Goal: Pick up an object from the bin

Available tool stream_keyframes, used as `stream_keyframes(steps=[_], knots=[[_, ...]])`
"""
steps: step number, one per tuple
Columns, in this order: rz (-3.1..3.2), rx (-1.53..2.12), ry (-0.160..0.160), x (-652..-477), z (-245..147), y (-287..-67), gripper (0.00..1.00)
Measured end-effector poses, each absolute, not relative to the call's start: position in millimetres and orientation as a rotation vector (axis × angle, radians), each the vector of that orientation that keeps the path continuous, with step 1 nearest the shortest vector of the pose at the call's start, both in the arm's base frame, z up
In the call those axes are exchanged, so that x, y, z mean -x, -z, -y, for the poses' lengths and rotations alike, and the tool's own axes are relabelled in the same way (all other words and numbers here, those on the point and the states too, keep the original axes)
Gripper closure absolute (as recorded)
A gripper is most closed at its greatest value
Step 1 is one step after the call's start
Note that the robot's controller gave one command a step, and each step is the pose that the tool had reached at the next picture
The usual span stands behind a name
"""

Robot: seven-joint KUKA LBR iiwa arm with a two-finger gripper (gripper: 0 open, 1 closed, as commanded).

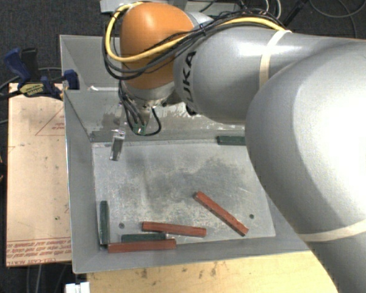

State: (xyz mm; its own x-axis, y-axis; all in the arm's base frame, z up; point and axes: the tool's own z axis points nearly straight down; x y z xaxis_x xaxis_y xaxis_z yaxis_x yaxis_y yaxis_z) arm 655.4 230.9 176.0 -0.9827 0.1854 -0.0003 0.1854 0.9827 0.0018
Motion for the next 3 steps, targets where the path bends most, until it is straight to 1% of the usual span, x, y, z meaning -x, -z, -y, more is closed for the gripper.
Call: stream_keyframes(steps=[1,2,3], knots=[[-3.128,-0.282,-0.001,-618.5,-198.5,-157.9,0.0],[-3.125,0.238,-0.004,-620.6,-160.8,-104.2,0.0],[-3.133,0.326,-0.001,-619.8,-131.0,-102.7,0.0]])
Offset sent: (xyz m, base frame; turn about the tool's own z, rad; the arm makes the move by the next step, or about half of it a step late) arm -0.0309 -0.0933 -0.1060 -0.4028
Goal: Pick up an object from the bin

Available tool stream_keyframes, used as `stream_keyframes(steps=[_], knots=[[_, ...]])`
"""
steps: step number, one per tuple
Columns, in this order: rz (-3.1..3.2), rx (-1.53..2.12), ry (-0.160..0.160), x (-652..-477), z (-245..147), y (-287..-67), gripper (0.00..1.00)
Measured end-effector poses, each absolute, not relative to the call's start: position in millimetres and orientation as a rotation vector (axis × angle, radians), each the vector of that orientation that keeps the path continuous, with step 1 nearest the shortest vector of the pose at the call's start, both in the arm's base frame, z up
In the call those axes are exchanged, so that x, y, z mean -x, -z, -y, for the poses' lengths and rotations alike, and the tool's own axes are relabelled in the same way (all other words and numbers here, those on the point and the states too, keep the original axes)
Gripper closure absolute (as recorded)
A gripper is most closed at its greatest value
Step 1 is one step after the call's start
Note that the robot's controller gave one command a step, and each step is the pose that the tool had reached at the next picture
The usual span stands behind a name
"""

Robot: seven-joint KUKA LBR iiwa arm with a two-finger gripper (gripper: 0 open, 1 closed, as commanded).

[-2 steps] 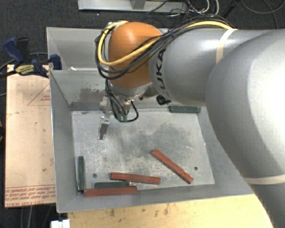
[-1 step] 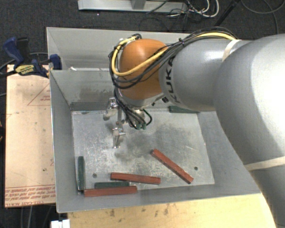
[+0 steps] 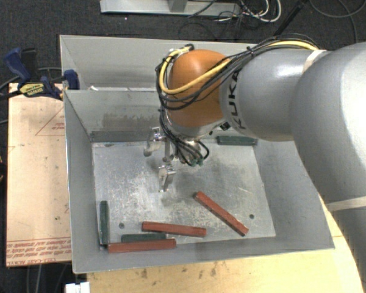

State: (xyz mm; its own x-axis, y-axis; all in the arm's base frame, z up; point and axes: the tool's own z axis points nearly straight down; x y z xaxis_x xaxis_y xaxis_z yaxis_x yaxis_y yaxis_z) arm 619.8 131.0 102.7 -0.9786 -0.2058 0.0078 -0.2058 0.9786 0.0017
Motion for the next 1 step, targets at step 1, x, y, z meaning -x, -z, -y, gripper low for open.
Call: stream_keyframes(steps=[1], knots=[[3.115,-0.414,0.001,-562.6,-94.4,-130.8,0.0]])
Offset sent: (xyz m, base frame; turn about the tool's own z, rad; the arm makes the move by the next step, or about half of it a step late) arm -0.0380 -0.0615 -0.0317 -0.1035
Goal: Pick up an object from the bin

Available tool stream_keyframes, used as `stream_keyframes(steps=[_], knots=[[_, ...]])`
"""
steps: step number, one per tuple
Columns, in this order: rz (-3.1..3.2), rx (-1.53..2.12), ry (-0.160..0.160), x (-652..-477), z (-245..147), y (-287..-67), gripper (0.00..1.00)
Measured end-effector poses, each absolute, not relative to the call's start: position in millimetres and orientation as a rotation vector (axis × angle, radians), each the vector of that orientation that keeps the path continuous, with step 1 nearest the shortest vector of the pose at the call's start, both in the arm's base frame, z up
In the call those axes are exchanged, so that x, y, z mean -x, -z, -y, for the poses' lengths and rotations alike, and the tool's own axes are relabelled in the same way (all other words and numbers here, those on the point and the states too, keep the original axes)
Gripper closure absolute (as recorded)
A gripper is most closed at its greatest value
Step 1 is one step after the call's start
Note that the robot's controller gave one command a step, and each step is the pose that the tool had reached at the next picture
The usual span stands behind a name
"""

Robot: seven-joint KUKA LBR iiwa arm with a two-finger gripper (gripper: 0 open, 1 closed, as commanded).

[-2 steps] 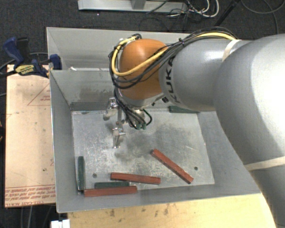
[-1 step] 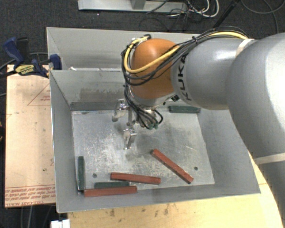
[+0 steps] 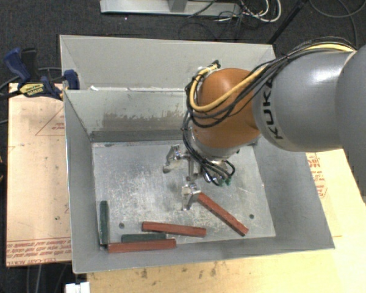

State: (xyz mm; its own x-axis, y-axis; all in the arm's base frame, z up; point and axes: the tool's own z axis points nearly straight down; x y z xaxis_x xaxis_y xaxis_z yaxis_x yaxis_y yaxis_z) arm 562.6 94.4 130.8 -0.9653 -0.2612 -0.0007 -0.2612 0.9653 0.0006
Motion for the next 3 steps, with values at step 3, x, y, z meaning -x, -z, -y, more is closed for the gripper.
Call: stream_keyframes(steps=[3], knots=[[-3.067,0.692,0.0,-553.2,-72.5,-113.8,0.0]])
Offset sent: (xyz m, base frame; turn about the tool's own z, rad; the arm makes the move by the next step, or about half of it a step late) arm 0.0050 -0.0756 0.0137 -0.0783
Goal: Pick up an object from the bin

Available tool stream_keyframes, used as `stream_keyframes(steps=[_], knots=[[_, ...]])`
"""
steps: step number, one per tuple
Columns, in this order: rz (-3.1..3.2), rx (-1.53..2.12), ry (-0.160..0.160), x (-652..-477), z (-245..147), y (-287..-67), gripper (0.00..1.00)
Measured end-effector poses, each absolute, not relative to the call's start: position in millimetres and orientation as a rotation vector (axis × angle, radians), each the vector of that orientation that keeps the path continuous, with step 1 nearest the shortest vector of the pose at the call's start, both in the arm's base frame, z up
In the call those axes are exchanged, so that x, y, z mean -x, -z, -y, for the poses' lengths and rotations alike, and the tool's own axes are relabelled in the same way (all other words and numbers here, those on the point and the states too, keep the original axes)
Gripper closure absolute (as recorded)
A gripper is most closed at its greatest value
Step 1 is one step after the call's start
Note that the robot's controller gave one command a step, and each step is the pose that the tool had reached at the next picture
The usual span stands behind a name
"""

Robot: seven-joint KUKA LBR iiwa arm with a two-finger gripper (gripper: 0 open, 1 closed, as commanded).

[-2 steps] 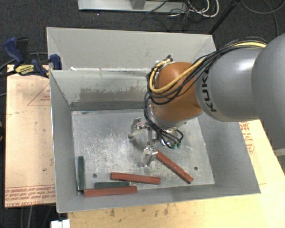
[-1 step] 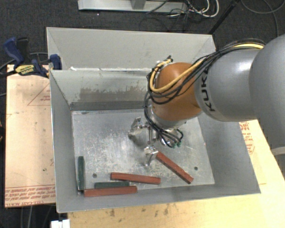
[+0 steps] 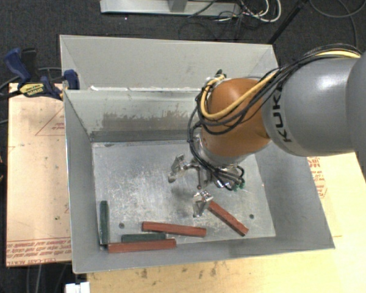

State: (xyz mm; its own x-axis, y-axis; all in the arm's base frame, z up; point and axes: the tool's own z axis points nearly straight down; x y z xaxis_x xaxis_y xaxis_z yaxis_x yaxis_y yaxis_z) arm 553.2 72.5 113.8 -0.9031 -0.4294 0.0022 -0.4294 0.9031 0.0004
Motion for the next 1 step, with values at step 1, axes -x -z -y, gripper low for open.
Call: stream_keyframes(steps=[1], knots=[[2.969,-1.045,0.001,-537.4,-74.3,-127.6,0.0]])
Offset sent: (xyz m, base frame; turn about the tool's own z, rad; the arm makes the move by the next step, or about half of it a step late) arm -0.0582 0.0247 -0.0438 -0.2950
